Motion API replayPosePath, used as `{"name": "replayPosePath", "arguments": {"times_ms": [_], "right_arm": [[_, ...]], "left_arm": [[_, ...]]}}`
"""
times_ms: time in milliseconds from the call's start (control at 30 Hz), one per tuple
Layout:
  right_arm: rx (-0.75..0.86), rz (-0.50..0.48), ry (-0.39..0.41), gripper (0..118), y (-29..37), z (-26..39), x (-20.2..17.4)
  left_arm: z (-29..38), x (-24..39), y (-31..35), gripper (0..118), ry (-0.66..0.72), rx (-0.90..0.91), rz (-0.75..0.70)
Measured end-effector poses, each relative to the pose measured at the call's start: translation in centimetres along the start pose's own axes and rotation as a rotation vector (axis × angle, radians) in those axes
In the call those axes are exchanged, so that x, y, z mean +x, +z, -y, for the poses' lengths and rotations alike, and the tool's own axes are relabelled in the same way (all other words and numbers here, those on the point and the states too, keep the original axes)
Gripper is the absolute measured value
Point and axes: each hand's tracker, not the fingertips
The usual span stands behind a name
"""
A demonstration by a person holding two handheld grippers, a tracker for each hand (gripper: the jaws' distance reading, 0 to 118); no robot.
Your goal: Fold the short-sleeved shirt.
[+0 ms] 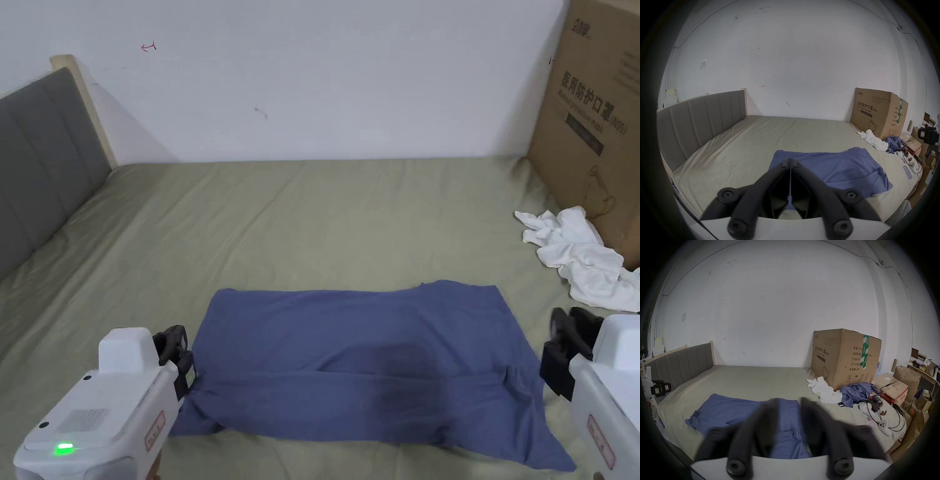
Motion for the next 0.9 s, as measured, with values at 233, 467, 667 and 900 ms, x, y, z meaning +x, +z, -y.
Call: {"name": "replayPosePath", "arguments": {"times_ms": [233, 467, 667, 900], "right_arm": [[-0.013, -0.009, 0.017, 1, -0.7, 0.7, 0.1], [-0.024, -0.015, 0.009, 1, -2.7, 0.6, -0.1], [-0.054, -0.023, 0.012, 1, -4.4, 0.8, -0.9], [-0.102, -0.018, 0.010, 1, -6.4, 1.6, -1.2]], "left_arm": [[-0.2, 0.2, -0.2, 0, -0.024, -0.011, 0.021], [1.0, -2.0, -6.3, 0, -0.004, -0.232, 0.028], [4.2, -5.0, -12.9, 85, 0.008, -0.448, -0.063], [8.3, -7.9, -16.8, 87, 0.059, -0.675, -0.156]]}}
